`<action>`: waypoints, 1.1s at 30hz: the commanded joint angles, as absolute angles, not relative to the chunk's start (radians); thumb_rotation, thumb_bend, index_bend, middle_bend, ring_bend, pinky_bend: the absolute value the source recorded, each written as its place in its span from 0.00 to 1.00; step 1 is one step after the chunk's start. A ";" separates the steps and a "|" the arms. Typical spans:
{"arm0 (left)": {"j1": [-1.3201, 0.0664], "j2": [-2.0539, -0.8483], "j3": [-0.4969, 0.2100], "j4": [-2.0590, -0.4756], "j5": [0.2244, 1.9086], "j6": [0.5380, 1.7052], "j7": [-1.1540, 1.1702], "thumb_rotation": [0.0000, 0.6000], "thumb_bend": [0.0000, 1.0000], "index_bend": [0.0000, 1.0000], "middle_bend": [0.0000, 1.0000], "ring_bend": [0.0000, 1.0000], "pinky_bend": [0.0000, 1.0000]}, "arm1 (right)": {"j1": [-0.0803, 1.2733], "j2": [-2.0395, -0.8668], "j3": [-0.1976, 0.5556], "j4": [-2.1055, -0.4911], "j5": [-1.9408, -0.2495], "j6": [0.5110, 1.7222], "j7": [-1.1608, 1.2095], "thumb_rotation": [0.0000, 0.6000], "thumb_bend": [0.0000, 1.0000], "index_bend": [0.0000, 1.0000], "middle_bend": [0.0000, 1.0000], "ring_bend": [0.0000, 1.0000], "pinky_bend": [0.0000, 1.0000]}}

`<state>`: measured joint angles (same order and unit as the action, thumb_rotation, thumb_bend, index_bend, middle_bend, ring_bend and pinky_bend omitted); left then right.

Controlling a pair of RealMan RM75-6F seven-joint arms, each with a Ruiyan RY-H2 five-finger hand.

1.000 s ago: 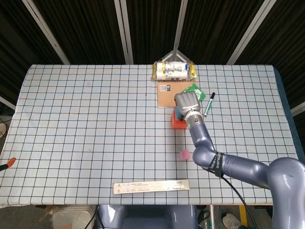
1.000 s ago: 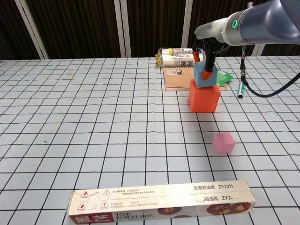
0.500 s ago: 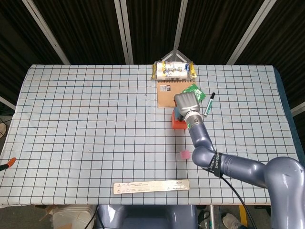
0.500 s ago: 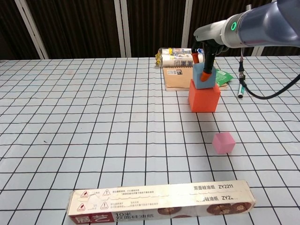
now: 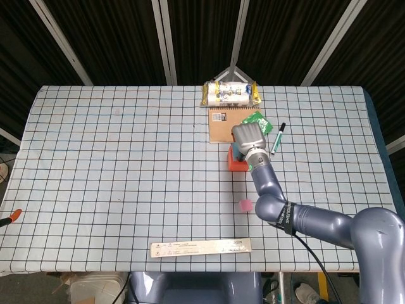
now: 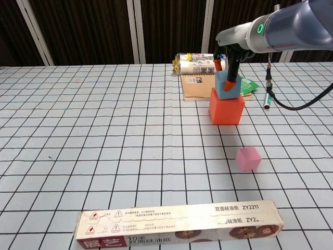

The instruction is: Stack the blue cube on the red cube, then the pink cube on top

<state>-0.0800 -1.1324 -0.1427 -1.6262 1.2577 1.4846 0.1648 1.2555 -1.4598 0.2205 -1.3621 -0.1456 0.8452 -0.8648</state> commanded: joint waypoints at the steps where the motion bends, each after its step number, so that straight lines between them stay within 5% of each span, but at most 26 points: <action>1: -0.080 -1.132 -0.143 -1.626 1.258 1.485 0.164 1.00 0.16 0.03 0.00 0.00 0.00 | 1.257 -1.459 0.218 -1.364 -0.143 0.847 -0.864 1.00 0.38 0.61 1.00 1.00 1.00; 33: -0.080 -1.132 -0.142 -1.627 1.257 1.483 0.168 1.00 0.16 0.03 0.00 0.00 0.00 | 1.272 -1.470 0.187 -1.336 -0.130 0.819 -0.842 1.00 0.38 0.56 1.00 1.00 1.00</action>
